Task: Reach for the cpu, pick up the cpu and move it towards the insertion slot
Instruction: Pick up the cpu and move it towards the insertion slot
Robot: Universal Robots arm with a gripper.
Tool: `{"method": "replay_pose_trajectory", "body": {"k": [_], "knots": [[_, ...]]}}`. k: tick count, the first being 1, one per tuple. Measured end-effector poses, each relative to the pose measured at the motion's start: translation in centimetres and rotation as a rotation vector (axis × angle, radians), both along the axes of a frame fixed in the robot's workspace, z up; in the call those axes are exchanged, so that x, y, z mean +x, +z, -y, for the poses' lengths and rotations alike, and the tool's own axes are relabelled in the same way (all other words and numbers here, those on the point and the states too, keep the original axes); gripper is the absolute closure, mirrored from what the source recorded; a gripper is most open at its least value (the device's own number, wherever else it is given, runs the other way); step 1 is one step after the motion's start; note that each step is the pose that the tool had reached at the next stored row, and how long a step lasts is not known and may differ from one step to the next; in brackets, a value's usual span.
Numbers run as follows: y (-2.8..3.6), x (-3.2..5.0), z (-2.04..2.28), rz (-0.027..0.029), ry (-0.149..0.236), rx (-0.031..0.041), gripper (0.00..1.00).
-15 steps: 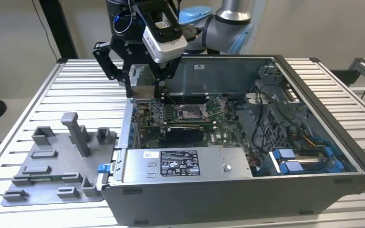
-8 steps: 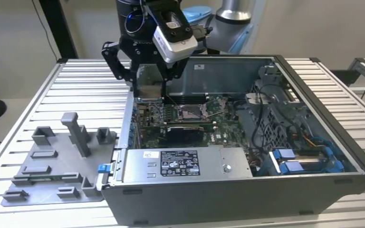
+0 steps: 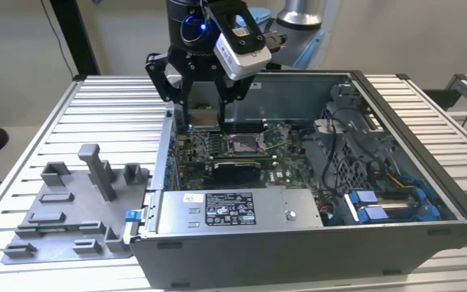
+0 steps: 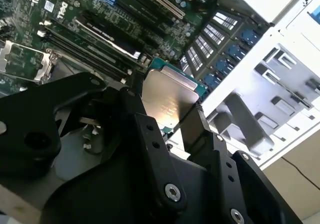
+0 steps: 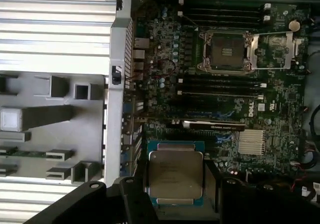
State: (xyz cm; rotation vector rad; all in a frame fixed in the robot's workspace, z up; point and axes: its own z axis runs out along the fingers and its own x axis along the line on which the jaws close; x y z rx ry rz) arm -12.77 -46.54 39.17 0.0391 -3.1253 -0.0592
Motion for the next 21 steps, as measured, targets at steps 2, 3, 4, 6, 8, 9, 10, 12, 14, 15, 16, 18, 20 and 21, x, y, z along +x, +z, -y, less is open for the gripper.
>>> {"method": "replay_pose_trajectory", "body": {"k": [2, 3, 4, 6, 8, 9, 10, 12, 14, 15, 16, 18, 20, 21], "knots": [[0.0, 0.43, 0.0, -0.0001, 0.0, 0.0, 1.0], [0.0, 0.66, 0.0, -0.0002, 0.0, 0.0, 1.0], [0.0, 0.87, 0.0, -0.0002, 0.0, 0.0, 1.0], [0.0, 1.3, 0.0, -0.0003, 0.0, 0.0, 1.0], [0.0, 1.74, 0.0, -0.0005, 0.0, 0.0, 1.0], [0.0, 1.95, 0.0, -0.0005, 0.0, 0.0, 1.0], [0.0, 2.16, 0.0, -0.0006, 0.0, 0.0, 1.0], [0.0, 2.56, 0.0, -0.0007, 0.0, -0.0001, 1.0], [0.0, 2.96, 0.0, -0.0007, 0.0, 0.0, 1.0], [0.0, 3.12, 0.0, -0.0007, 0.0, 0.0, 1.0], [0.0, 3.29, 0.0, -0.0008, 0.0, 0.0001, 1.0], [0.0, 3.49, 0.01, -0.0009, 0.0, -0.0001, 1.0], [0.0, 3.52, 0.0, -0.0008, 0.0, 0.0, 1.0], [0.0, 3.53, 0.0, -0.0008, 0.0, 0.0, 1.0]]}}
